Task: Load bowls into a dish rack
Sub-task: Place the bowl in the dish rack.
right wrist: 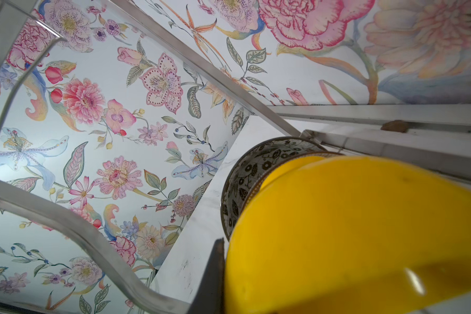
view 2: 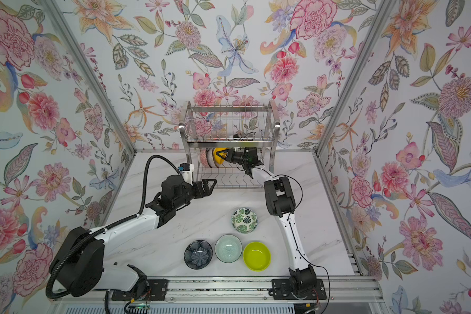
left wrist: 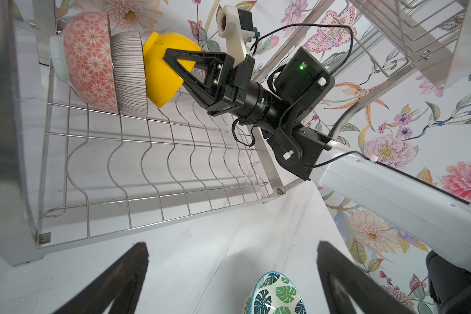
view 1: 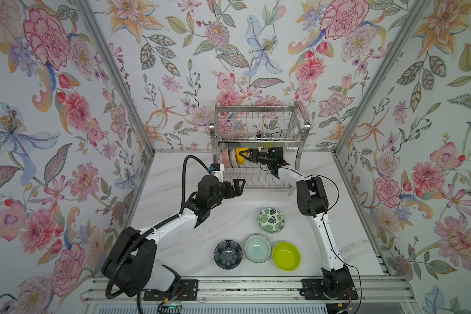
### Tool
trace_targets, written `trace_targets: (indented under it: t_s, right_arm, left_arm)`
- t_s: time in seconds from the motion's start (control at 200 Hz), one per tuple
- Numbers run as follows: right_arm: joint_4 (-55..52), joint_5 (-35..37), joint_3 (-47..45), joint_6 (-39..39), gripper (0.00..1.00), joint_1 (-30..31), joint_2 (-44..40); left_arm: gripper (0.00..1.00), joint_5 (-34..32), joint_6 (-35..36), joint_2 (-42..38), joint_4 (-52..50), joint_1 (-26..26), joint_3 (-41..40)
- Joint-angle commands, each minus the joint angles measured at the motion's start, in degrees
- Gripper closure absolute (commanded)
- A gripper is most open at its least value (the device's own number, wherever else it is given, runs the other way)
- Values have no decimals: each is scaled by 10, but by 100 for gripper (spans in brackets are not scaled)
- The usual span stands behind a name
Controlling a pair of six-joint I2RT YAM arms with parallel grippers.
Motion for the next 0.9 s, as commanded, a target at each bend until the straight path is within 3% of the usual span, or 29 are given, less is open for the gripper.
trace_targets:
  t_s: [0.0,0.896]
  right_arm:
    - [43,-24,26,25,100,-5,26]
    - [34,-33,35,29,100,1,48]
  left_arm:
    - [1,14,-8,6,-6,8,16]
    - [1,27,-17,22,-9,13,24]
